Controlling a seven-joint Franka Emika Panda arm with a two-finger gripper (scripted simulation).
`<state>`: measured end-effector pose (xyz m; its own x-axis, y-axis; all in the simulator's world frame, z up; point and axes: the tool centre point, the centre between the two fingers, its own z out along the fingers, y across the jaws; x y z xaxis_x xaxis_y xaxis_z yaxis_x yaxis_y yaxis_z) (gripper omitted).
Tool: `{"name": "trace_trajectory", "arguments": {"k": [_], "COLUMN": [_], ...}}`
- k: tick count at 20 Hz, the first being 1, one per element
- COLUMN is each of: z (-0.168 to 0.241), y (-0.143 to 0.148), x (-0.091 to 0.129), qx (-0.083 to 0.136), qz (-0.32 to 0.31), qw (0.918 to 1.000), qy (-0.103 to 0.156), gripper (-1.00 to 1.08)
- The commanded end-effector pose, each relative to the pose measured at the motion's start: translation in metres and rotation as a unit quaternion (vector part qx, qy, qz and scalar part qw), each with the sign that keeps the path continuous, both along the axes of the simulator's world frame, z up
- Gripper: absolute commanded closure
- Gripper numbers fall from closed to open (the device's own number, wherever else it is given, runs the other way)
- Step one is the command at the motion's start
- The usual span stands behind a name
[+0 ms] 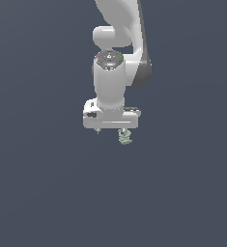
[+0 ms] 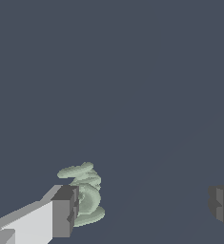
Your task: Pick up the object and move it to a goal position.
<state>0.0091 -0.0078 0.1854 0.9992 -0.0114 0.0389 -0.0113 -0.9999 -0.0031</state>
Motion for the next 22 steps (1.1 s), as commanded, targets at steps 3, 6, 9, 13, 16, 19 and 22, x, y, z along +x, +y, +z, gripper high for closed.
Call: {"name": "trace_trajectory", "arguments": {"k": [3,6,9,13,16,19,22], "z": [0.0,0.0,0.002,0.002,-0.002,-0.011,-0.024], "y": [0.0,0.002,0.004,0.004,0.007,0.014,0.025], "x": [0.0,0.002,0.004,0.004,0.001,-0.004,-0.014], "qx": [0.001,0.008,0.016,0.017,0.015,0.013,0.009], "qz": [-0.002,-0.009,-0.02,-0.022,-0.014,0.001,0.026], "qw": [1.0,0.9999,0.9997,0.9996,0.9998,0.9999,0.9996], "qy": [0.0,-0.001,-0.002,-0.002,-0.001,0.002,0.005], "gripper": [-0.92,-0.92,-0.92,-0.92,-0.92,-0.92,-0.92]}}
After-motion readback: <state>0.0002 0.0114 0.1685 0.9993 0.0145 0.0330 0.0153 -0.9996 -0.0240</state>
